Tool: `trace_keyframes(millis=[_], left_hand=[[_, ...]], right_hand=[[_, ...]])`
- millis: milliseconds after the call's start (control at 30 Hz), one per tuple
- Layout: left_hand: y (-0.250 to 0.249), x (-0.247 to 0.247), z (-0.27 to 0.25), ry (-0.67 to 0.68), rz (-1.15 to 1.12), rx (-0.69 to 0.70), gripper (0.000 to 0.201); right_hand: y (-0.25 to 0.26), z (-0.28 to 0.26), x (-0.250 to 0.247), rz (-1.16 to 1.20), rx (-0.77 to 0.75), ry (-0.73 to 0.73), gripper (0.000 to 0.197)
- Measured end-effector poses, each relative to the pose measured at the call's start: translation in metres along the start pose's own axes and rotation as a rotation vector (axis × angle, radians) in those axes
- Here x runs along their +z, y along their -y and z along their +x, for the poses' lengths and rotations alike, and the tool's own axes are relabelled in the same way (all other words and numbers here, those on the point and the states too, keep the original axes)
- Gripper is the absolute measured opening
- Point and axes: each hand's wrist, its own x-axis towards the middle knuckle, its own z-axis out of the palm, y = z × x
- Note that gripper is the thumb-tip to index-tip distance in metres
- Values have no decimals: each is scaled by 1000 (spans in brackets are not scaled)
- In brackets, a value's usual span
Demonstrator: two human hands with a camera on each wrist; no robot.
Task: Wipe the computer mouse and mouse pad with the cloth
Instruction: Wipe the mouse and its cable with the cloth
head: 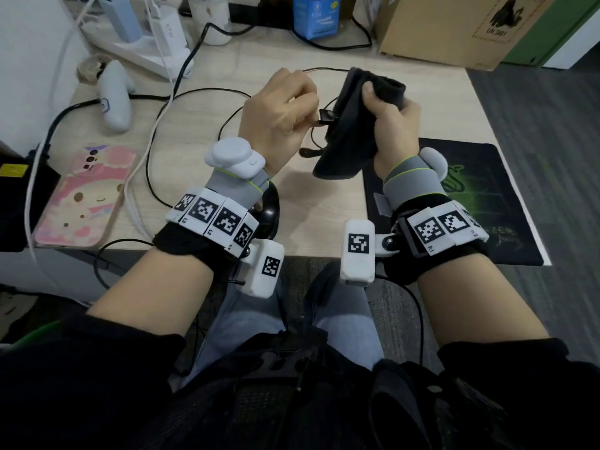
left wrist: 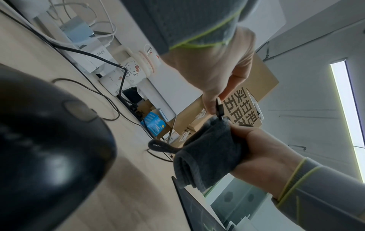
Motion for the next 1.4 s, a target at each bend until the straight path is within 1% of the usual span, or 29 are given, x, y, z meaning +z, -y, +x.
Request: trace_keyframes(millis=[100, 167, 233, 267, 300, 333, 367, 400, 433, 467, 533, 567, 600, 633, 700, 733, 800, 900, 967, 1067, 1167, 1233, 1300, 1400], left_hand=[[2, 3, -5, -4, 26, -42, 32], [5, 4, -7, 8, 35, -91, 30], [9, 3, -10, 15, 31, -159, 28], [10, 3, -12, 34, 30, -225, 25], [11, 1, -14, 82, 20, -336, 21], [12, 0, -14, 152, -3, -475, 16], [14, -2, -14, 238, -11, -614, 11], [17, -3, -14, 343, 17, -725, 7], [18, -4, -13, 459, 61, -789, 6], [19, -4, -13, 568, 84, -811, 9], [17, -2, -13, 733, 77, -812, 25], [14, -2, -13, 772, 44, -805, 35], [8, -2, -12, 759, -14, -804, 43], [2, -3, -8, 703, -101, -797, 46], [-17, -5, 1, 576, -344, -765, 41], [-25, -5, 5, 540, -487, -753, 37], [-44, -6, 12, 524, -733, -738, 32], [-75, -8, 18, 565, -934, -690, 19], [-87, -4, 18, 553, -995, -708, 15], [-106, 10, 14, 576, -1032, -728, 13], [-128, 24, 13, 614, -1045, -716, 13], [-139, 32, 15, 627, -1047, -711, 13], [-152, 42, 18, 631, -1009, -694, 13], [-164, 56, 24, 550, -911, -729, 11]], right_hand=[[4, -3, -3, 105, -26, -36, 3], [6, -6, -3, 138, -38, -35, 4], [6, -8, -3, 115, -51, -23, 2], [6, -10, -3, 89, -59, -17, 2], [6, -11, -3, 65, -72, -13, 2], [5, -12, -3, 46, -90, -14, 3], [5, -13, -3, 31, -110, -11, 5], [5, -15, -3, 14, -129, -4, 6], [6, -17, -4, -1, -142, 9, 6], [6, -20, -5, -10, -148, 27, 6], [7, -24, -7, -22, -141, 66, 5], [8, -28, -8, -29, -135, 82, 4], [8, -31, -9, -31, -127, 98, 3], [10, -35, -10, -27, -118, 114, 3], [12, -43, -15, 9, -105, 130, 5], [12, -43, -18, 34, -90, 133, 6], [14, -46, -26, 112, -57, 132, 13], [14, -50, -48, 246, -5, 128, 29], [13, -54, -59, 277, 45, 143, 36], [11, -59, -82, 274, 62, 118, 41], [10, -62, -108, 224, 60, 66, 38], [10, -64, -120, 174, 57, 49, 33], [11, -63, -134, 145, 67, 16, 31], [9, -55, -156, 40, 102, -63, 49]])
